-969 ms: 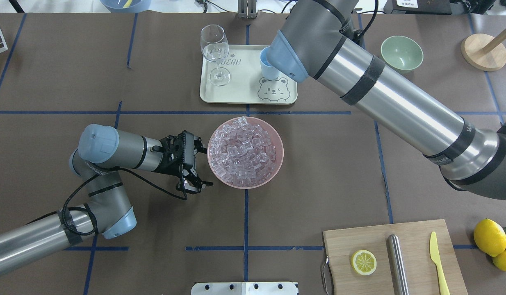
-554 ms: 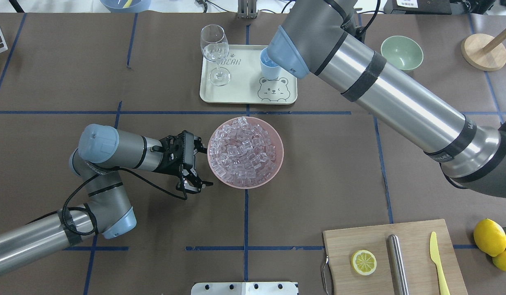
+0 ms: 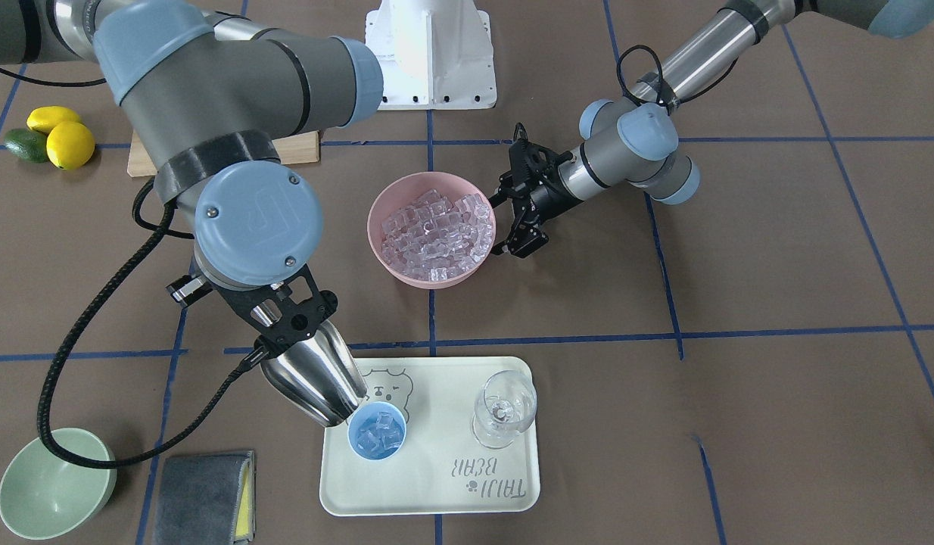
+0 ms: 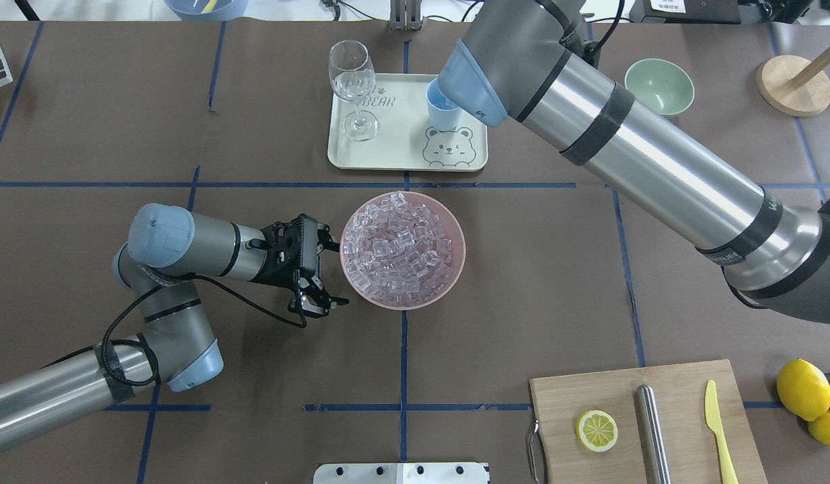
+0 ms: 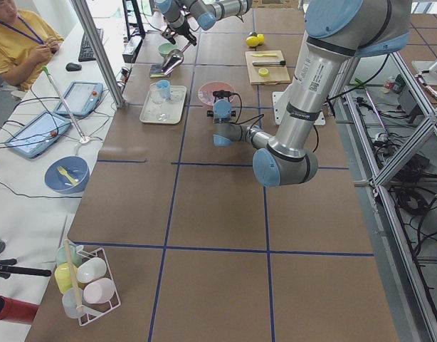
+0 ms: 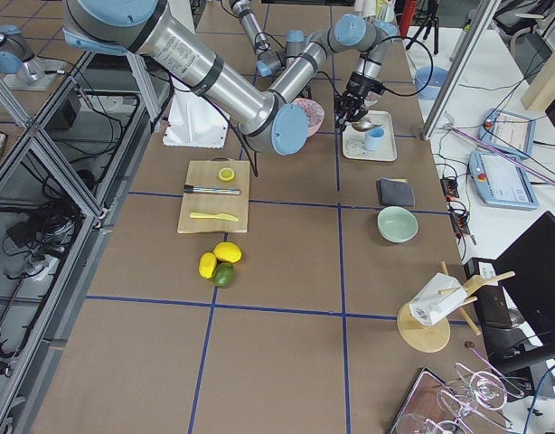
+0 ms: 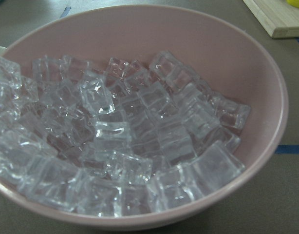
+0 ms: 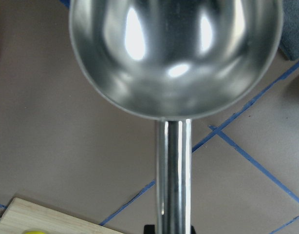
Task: Put ice in cup with scoop
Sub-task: 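Carry the empty scoop back toward its spot with the right gripper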
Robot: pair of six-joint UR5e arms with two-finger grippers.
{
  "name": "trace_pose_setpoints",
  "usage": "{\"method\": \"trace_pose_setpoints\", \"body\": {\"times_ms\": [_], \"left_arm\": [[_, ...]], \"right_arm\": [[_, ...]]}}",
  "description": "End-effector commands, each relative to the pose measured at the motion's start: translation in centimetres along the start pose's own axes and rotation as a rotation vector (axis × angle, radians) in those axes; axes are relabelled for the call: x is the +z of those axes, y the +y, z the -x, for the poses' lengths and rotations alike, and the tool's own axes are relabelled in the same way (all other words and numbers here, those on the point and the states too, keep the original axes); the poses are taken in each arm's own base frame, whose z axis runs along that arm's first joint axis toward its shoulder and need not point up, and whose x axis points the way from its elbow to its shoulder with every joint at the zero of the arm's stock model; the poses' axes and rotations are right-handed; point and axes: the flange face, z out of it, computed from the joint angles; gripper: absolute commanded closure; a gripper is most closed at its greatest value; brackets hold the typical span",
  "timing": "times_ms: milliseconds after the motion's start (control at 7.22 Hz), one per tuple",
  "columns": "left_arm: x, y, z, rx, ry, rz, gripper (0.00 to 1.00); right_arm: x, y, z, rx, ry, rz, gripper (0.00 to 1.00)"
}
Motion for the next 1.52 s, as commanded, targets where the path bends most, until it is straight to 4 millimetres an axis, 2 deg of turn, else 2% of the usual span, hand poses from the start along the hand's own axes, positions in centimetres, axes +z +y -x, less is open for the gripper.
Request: {"method": "trace_pose_setpoints", "body": {"times_ms": [0, 277, 415, 554, 692, 831, 969, 1246, 1385], "left_arm": [[0.0, 0.0, 0.0, 0.001, 0.000, -0.001, 0.00], [0.0, -0.2, -0.1, 0.001, 0.003, -0.003, 0.00], [0.0, -0.2, -0.1, 0.002, 0.001, -0.004, 0.00], [0.0, -0.1, -0.1, 0.001, 0.001, -0.003, 0.00], [0.0, -0.1, 0.0, 0.001, 0.000, -0.003, 0.00], [-0.1, -0.1, 0.0, 0.002, 0.000, -0.004, 0.00], [-0.1, -0.1, 0.0, 0.003, 0.000, -0.005, 0.00], [-0.1, -0.1, 0.0, 0.003, 0.000, -0.005, 0.00], [-0.1, -0.1, 0.0, 0.003, 0.000, -0.005, 0.00]], "right_arm": [[-0.3, 0.2, -0.3, 0.010, -0.020, -0.007, 1.00], [-3.3, 2.2, -3.1, 0.137, -0.141, -0.038, 1.00], [-4.6, 3.0, -4.3, 0.261, -0.214, -0.056, 1.00], [-5.2, 3.9, -3.9, 0.345, -0.236, -0.065, 1.00], [-6.0, 5.9, -4.9, 0.410, -0.259, -0.086, 1.00], [-5.4, 8.1, -4.7, 0.493, -0.296, -0.085, 1.00], [-3.6, 11.0, -4.6, 0.576, -0.304, -0.107, 1.00], [2.8, 19.2, -5.0, 0.580, -0.329, -0.146, 1.00], [5.4, 21.7, -5.3, 0.633, -0.329, -0.129, 1.00]]}}
